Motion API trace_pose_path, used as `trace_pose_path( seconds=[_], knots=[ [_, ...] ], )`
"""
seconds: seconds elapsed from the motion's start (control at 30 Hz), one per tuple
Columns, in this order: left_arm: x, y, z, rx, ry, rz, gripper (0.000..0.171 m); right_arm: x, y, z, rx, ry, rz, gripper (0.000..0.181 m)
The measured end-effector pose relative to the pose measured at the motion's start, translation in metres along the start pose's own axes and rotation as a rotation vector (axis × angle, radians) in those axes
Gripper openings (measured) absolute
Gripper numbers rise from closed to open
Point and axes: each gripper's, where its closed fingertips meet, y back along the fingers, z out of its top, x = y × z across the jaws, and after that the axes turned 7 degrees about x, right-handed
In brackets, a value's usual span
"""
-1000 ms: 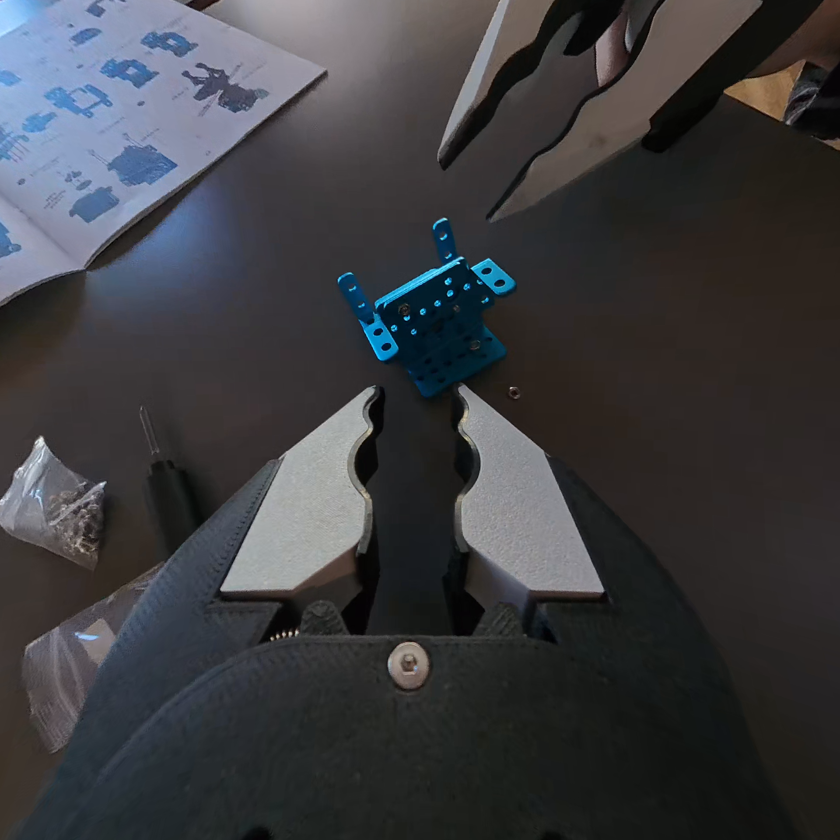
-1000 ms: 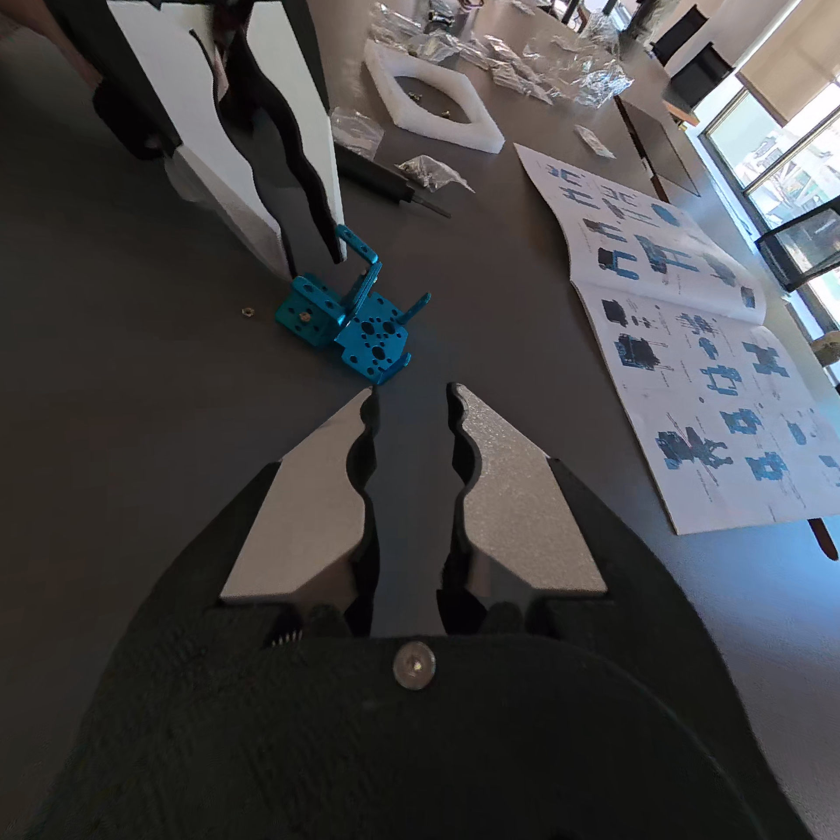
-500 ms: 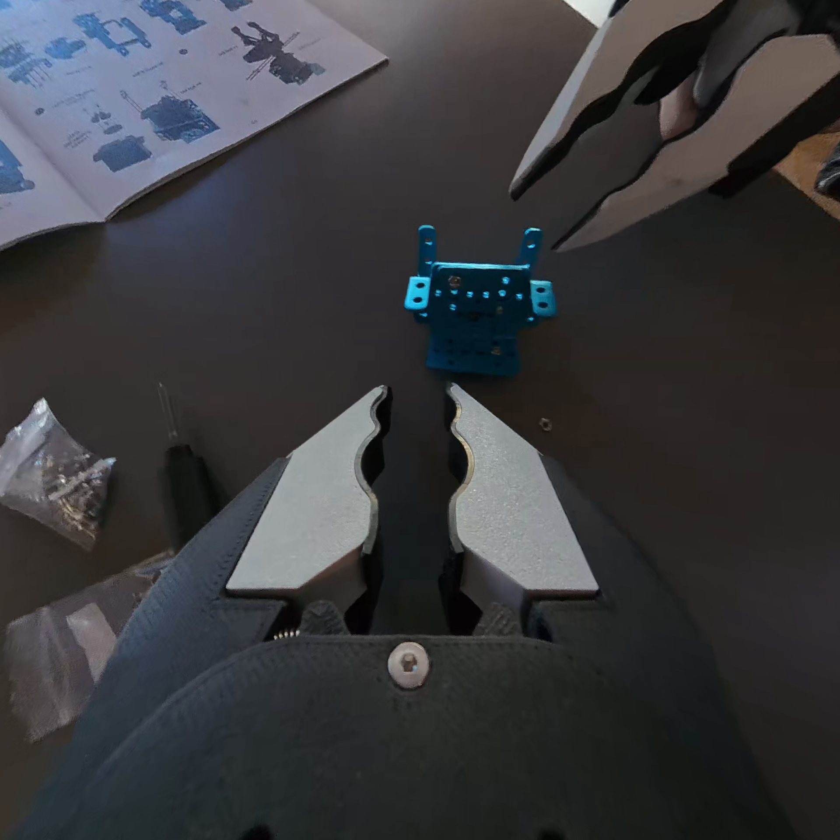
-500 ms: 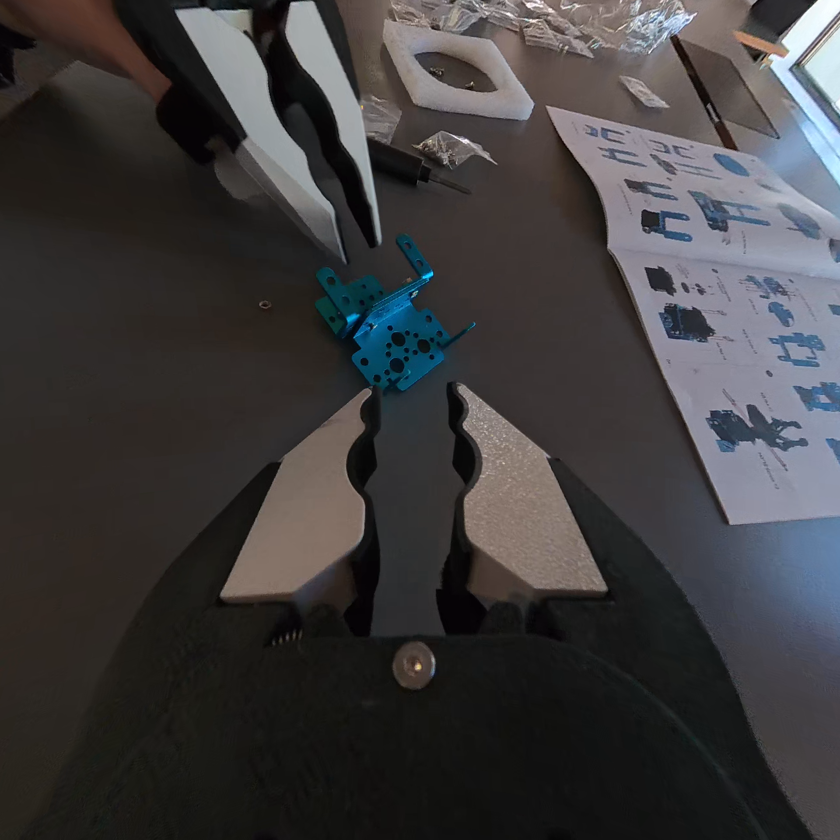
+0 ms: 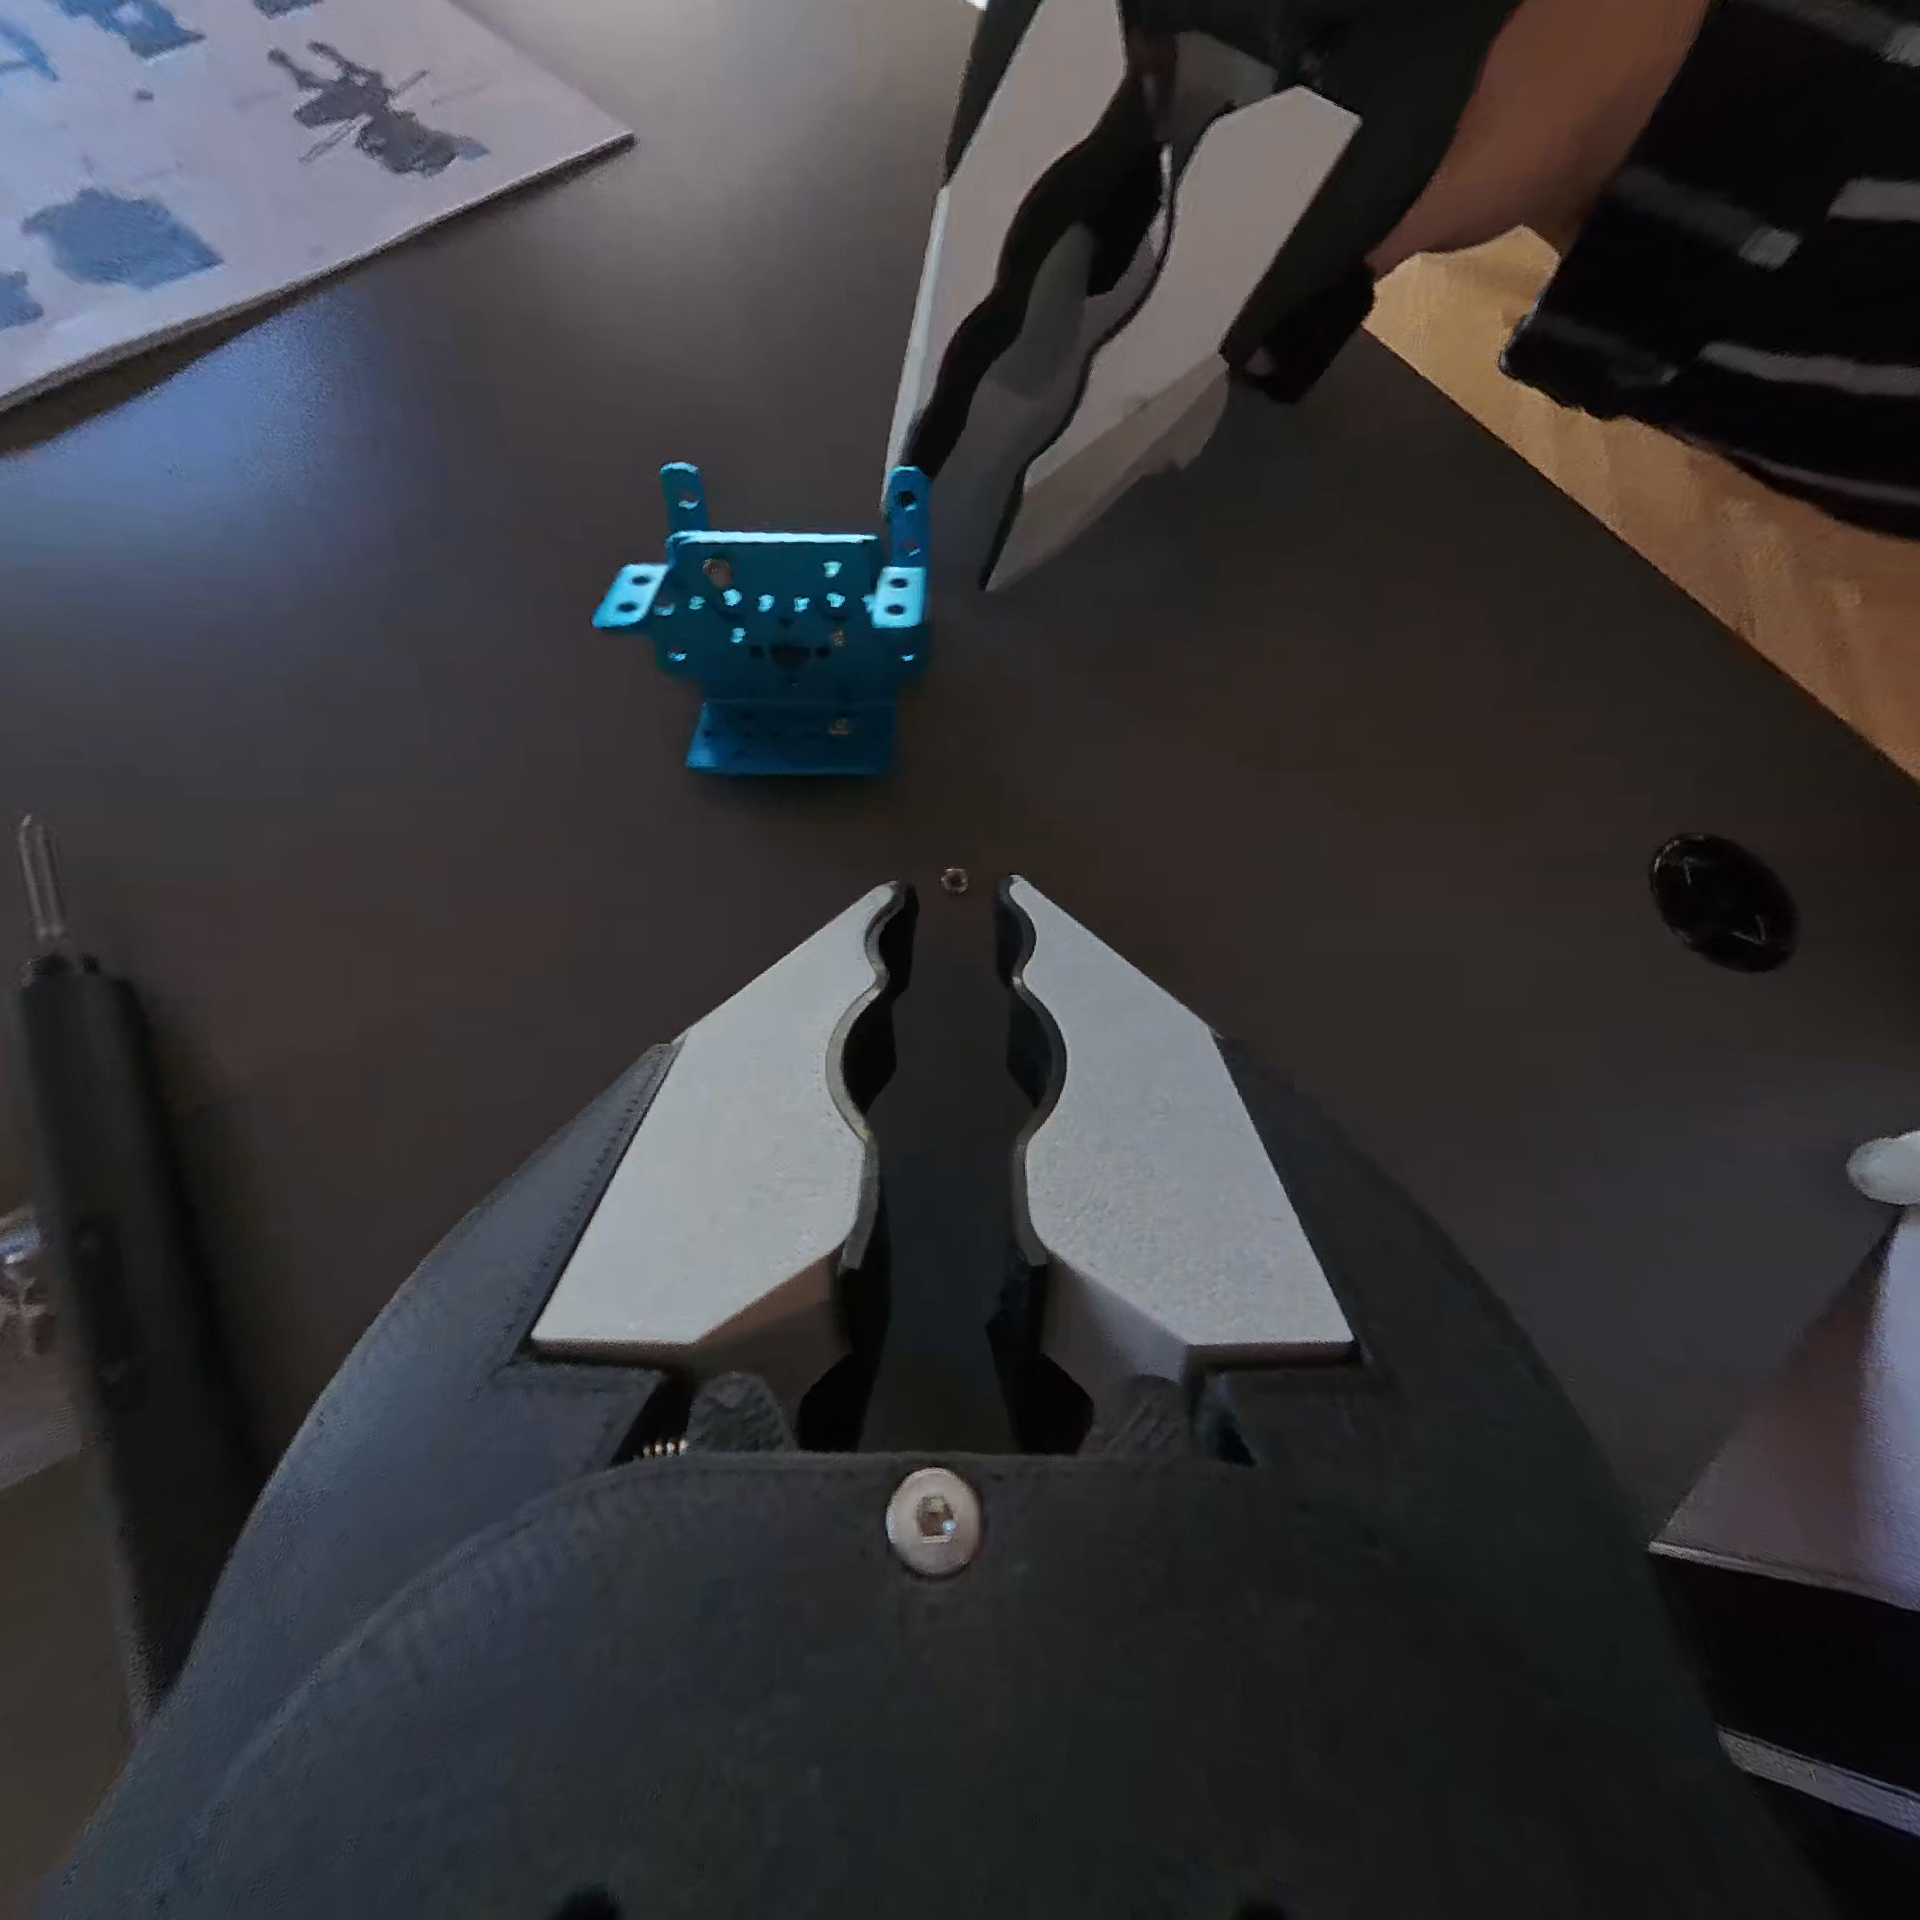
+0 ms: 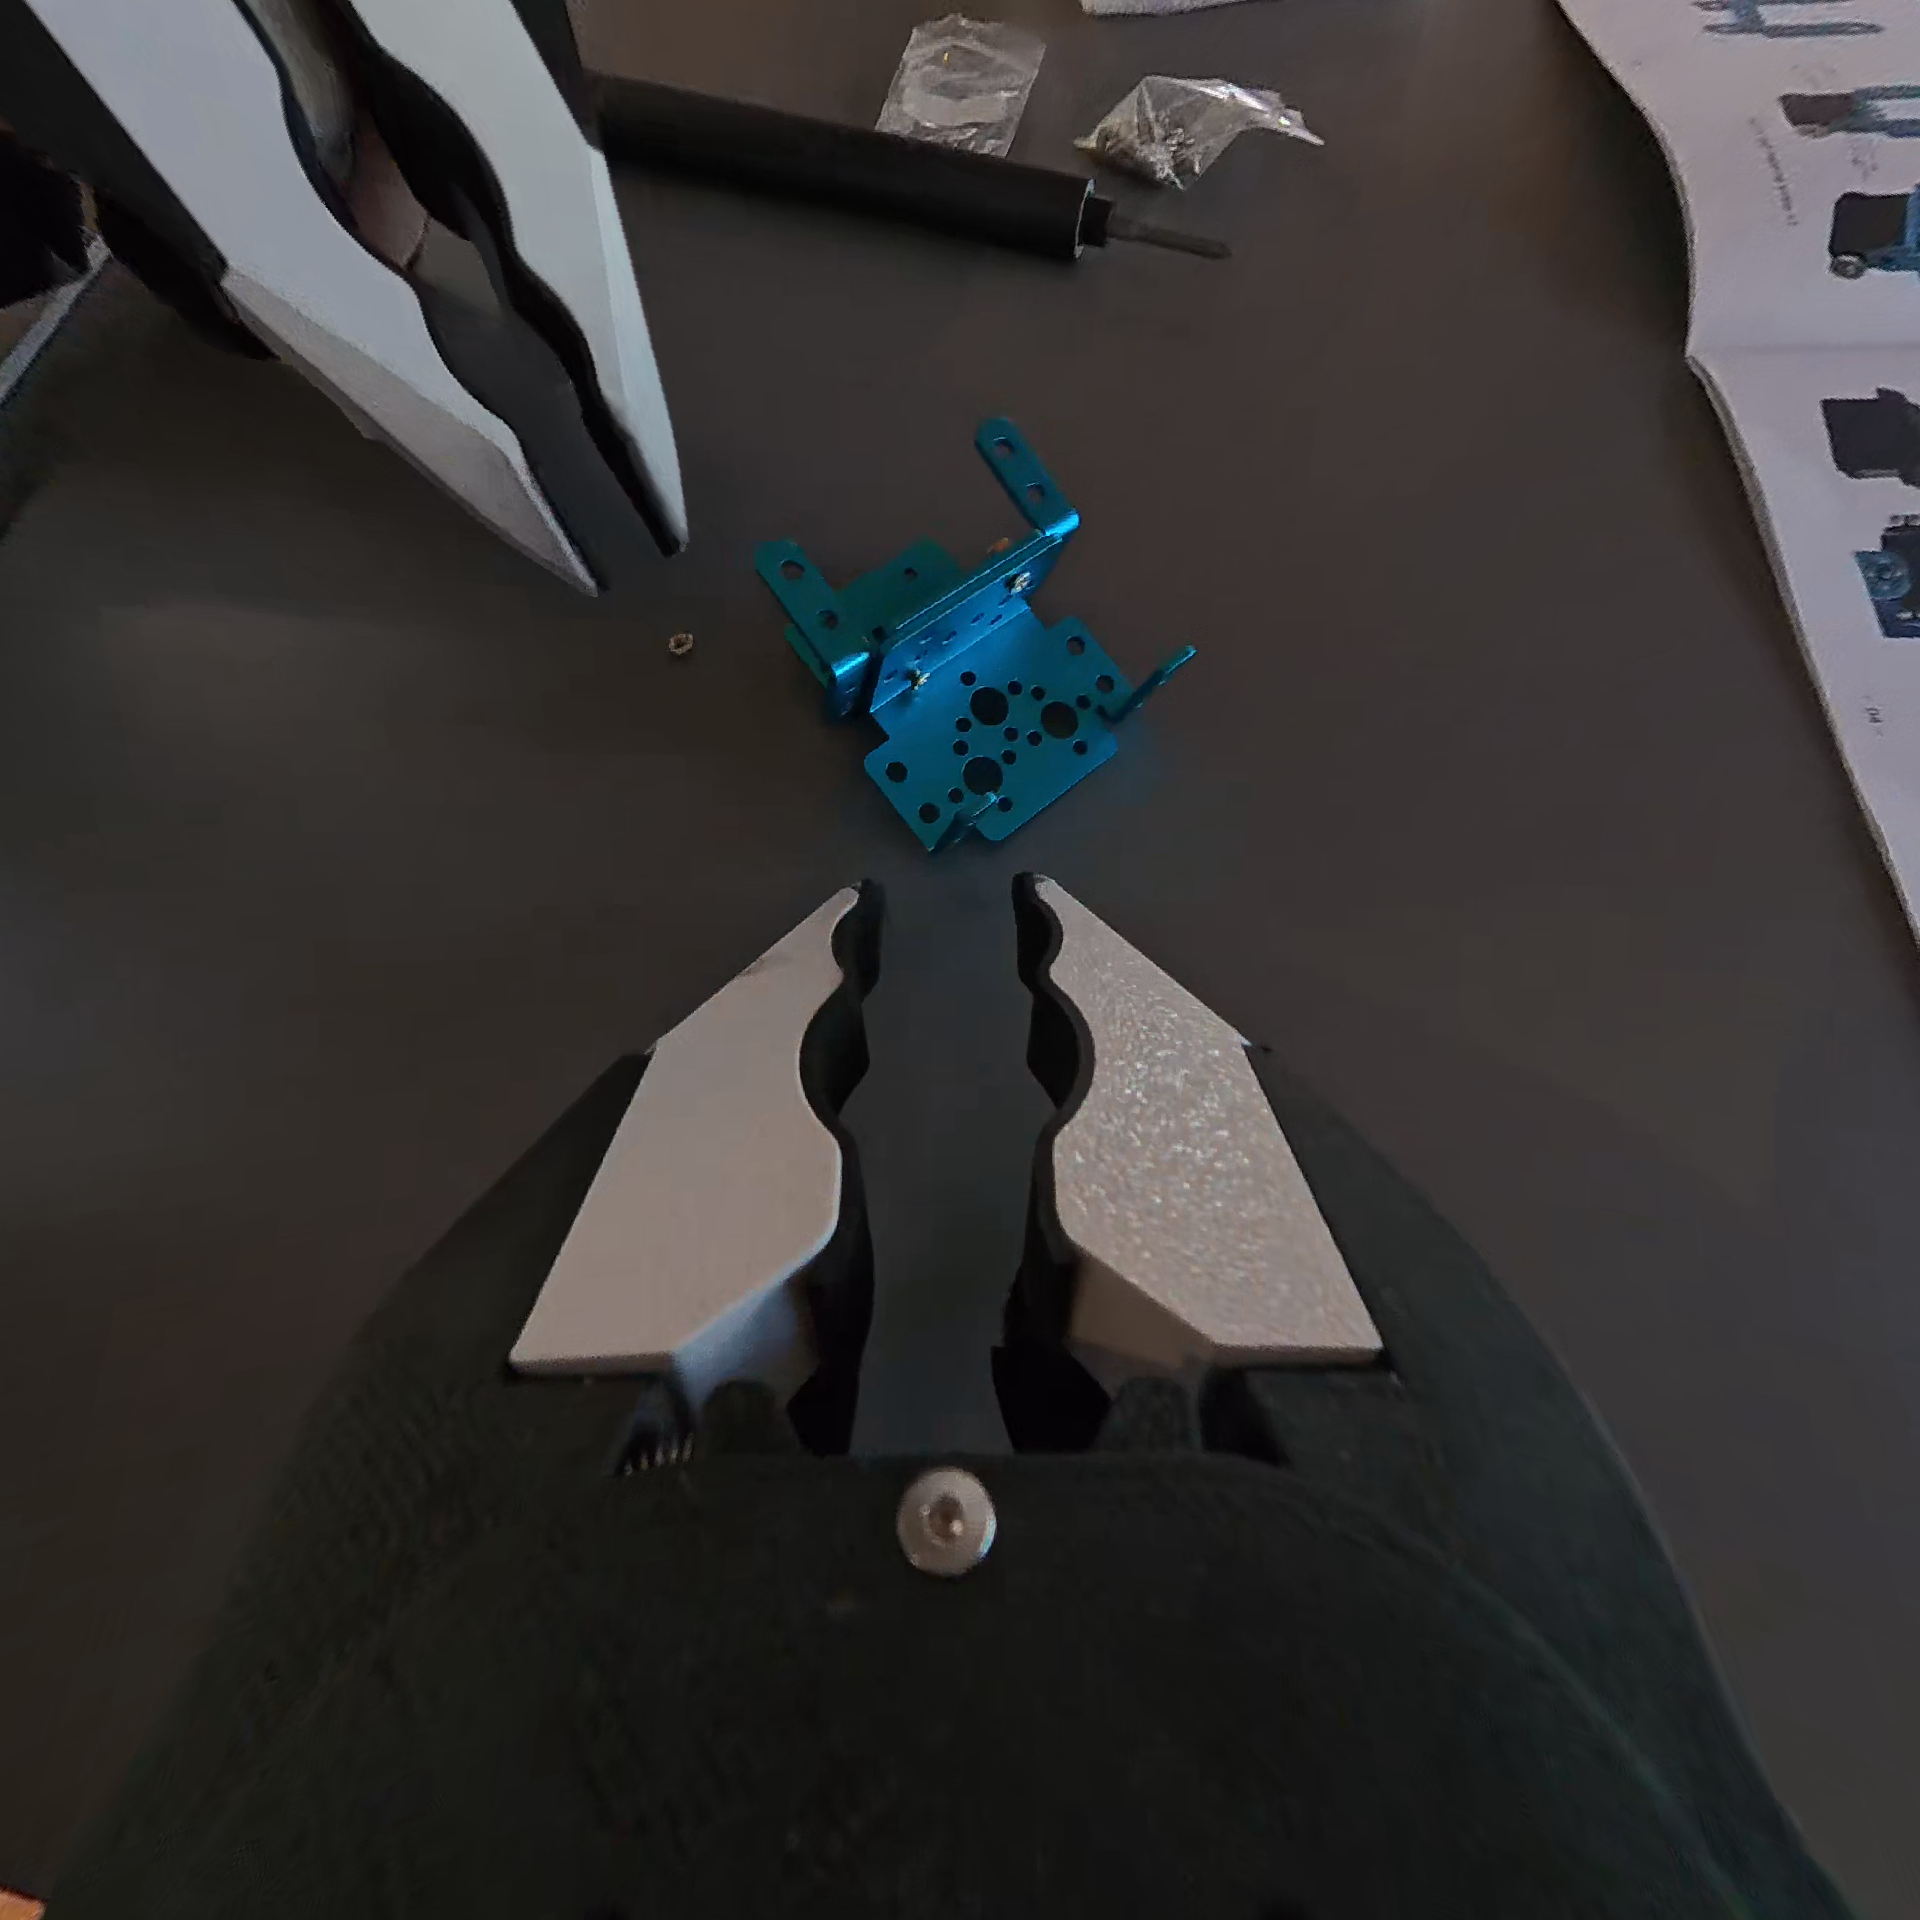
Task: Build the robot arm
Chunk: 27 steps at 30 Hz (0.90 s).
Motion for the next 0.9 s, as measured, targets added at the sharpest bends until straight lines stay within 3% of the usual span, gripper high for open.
trace_pose_path(
  seconds=[0.2, 0.33, 0.4, 0.47, 0.6, 0.67, 0.73, 0.8, 0.9],
  knots=[
    [0.001, -0.011, -0.006, 0.123, -0.084, 0.006, 0.015, -0.003, 0.008, 0.003, -0.056, -0.041, -0.004, 0.026],
    [0.005, -0.012, -0.006, 0.247, -0.025, 0.033, 0.013, -0.022, 0.016, 0.007, -0.118, -0.153, -0.077, 0.026],
    [0.007, -0.009, -0.005, 0.297, 0.078, 0.062, 0.014, -0.025, 0.024, 0.018, -0.214, -0.179, -0.067, 0.028],
    [0.005, -0.004, -0.004, 0.341, 0.196, 0.070, 0.017, -0.035, 0.041, 0.041, -0.398, -0.176, -0.091, 0.032],
    [-0.001, 0.003, -0.003, 0.465, 0.340, 0.119, 0.019, -0.098, 0.073, 0.062, -0.642, -0.322, -0.230, 0.038],
    [-0.001, 0.003, 0.000, 0.524, 0.362, 0.157, 0.021, -0.125, 0.080, 0.058, -0.693, -0.347, -0.300, 0.040],
    [-0.003, 0.000, 0.001, 0.582, 0.368, 0.167, 0.024, -0.130, 0.085, 0.057, -0.724, -0.356, -0.293, 0.034],
    [-0.001, -0.002, -0.002, 0.629, 0.380, 0.183, 0.026, -0.121, 0.093, 0.062, -0.774, -0.334, -0.268, 0.015],
    [0.002, -0.007, -0.006, 0.664, 0.413, 0.187, 0.025, -0.121, 0.098, 0.059, -0.776, -0.312, -0.315, 0.012]
  ],
)
